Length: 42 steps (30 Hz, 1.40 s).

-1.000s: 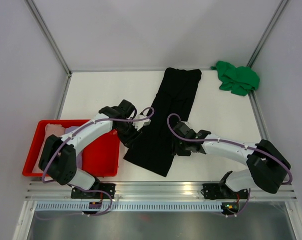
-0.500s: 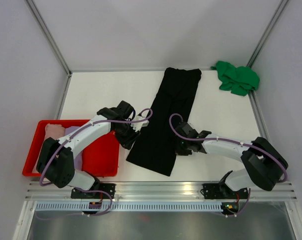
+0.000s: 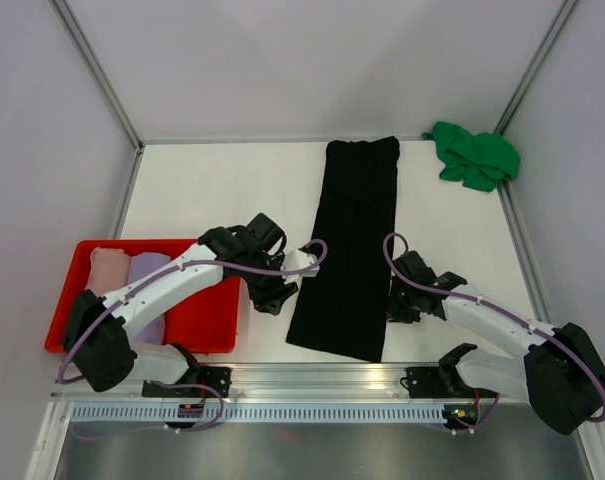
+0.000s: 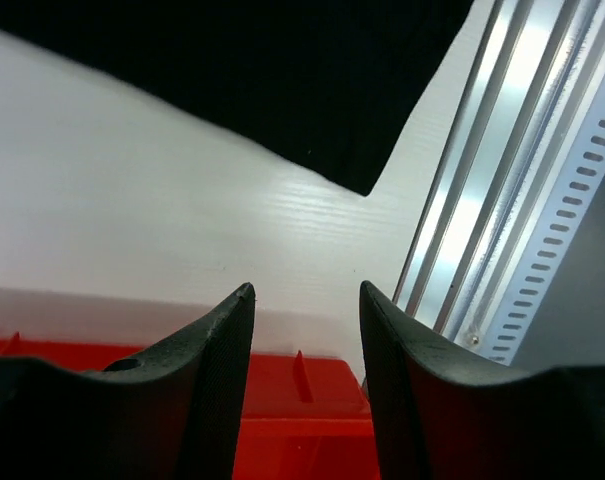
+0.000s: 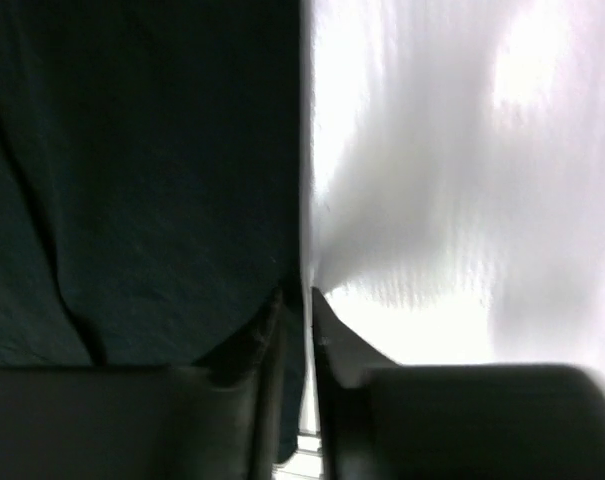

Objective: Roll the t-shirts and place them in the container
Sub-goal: Fold the tshirt, then roll the tshirt

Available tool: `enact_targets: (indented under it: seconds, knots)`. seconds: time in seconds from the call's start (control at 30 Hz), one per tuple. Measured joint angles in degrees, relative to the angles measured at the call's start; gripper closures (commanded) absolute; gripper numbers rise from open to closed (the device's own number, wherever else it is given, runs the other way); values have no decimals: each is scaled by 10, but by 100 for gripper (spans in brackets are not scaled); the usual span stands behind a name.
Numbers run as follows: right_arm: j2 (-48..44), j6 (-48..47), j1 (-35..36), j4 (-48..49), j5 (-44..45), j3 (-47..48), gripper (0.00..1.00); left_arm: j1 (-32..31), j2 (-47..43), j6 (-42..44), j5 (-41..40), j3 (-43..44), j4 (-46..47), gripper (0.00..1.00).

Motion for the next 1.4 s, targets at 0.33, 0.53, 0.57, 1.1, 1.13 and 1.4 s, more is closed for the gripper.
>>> enact_targets:
  seconds: [0.33,0.53,0.57,1.1,1.13,1.4]
  knots:
    - [-70,-76,-30,-125,-9,108,51,-156,-39,88,-10,-108,68,46]
    - [-68,-79,-38,-150,-34,136,52,-204,-40,138,-37,-147,100,46]
    - [-68,-71,-38,-149,-44,120,51,-209,-40,145,-43,-154,106,46]
    - [-93,63,-40,-58,-138,-67,70,-253,-23,173,-93,-181,149,46]
    - [-82,65,-40,-45,-144,-69,78,-253,-23,173,-92,-178,149,46]
    - [-37,66,-41,-26,-151,-58,100,-253,-11,173,-90,-155,155,46]
